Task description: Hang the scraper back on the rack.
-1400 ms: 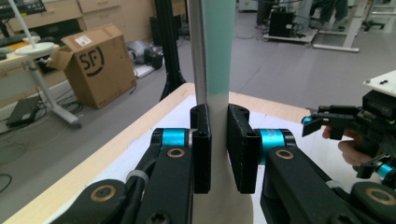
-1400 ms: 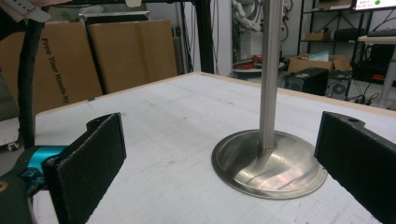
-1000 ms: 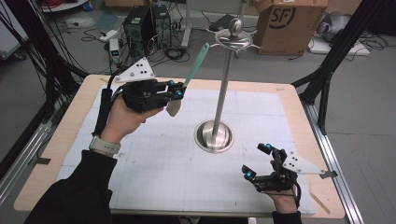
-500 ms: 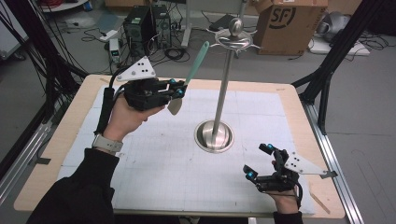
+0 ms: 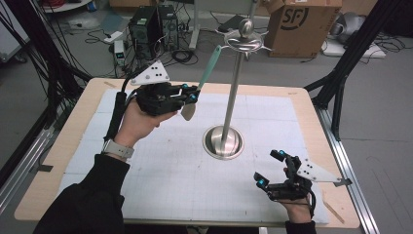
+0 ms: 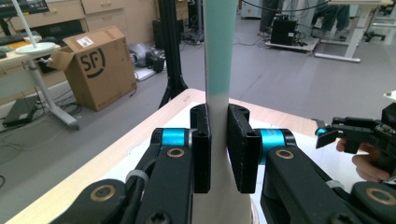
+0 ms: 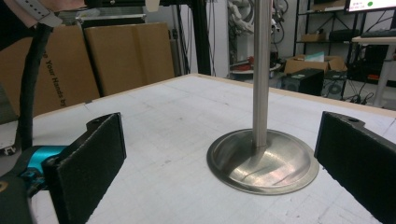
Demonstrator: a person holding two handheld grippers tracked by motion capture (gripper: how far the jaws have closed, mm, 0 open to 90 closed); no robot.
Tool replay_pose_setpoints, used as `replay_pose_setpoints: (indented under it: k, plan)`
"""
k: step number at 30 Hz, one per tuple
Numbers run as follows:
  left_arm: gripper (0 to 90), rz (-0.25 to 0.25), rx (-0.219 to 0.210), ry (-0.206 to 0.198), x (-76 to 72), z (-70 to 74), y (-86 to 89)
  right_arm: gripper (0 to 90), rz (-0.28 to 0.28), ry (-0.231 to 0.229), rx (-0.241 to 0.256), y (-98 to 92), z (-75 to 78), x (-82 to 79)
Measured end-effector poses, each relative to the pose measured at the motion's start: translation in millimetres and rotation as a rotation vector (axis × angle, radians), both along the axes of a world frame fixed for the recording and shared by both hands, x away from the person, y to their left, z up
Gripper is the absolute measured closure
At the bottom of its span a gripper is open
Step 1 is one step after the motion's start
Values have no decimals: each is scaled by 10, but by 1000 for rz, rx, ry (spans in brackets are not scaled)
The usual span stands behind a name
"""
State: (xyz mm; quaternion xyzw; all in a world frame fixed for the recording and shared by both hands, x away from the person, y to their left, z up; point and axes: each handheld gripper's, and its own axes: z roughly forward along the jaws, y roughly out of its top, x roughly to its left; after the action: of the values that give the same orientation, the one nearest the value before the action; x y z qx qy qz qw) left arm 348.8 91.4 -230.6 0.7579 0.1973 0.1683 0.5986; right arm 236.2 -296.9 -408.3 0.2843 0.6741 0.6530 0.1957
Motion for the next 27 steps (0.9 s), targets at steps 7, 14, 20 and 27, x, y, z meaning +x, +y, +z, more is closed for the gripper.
replay_pose_setpoints:
  k: [7,14,20,27]
  plan:
    - [802,5,-1,8,22,-26,-84,11,0,7,2,1,0,-3]
    - [795,31,9,-10,28,-55,-169,11,-4,2,1,-17,-5,0]
    - [659,24,-1,-28,0,-103,-212,11,-10,-1,8,-40,4,-3]
    - [387,2,76,-84,-74,-282,-153,11,-15,-3,9,-57,0,15]
